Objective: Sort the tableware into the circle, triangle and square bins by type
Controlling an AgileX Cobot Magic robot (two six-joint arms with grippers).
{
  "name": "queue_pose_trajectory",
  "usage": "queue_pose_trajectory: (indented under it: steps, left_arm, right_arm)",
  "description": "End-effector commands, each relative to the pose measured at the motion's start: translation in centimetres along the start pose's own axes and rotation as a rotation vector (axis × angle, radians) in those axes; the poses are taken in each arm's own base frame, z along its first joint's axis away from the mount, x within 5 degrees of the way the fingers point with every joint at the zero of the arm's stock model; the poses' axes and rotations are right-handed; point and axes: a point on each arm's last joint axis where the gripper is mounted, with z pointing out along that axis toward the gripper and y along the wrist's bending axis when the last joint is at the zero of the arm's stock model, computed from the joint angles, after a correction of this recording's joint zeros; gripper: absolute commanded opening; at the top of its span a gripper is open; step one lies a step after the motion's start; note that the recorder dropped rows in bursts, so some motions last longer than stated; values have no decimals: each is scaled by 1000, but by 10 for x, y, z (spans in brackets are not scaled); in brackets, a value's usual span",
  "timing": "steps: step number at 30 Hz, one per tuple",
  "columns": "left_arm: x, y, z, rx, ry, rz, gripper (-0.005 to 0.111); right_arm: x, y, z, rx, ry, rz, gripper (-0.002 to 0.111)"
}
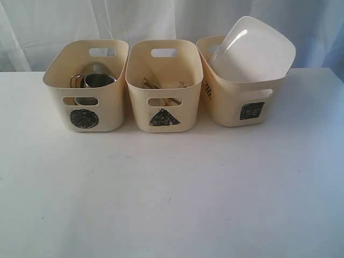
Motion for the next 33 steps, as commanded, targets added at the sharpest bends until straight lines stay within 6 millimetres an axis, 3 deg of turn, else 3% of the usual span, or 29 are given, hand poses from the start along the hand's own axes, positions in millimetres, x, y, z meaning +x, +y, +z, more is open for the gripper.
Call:
queue_pose_trajectory:
  steps: [1, 7, 13, 23, 33]
  left_arm:
    - [17, -4, -5, 90, 123, 134, 0]
    - [62, 1, -1, 16, -76, -114, 0]
    - [98, 4, -1, -107, -95, -249, 0]
    - [123, -1, 4, -118, -93, -272, 0]
    - [131, -7, 2, -81, -43, -313, 0]
  right_arm:
    - [1, 0, 0, 4, -3, -9, 0]
    - [1, 0, 0, 4, -3, -9, 0]
    - [1, 0, 0, 4, -3, -9, 0]
    - [1, 0, 0, 4, -3, -9, 0]
    - [1, 0, 0, 4, -3, -9, 0]
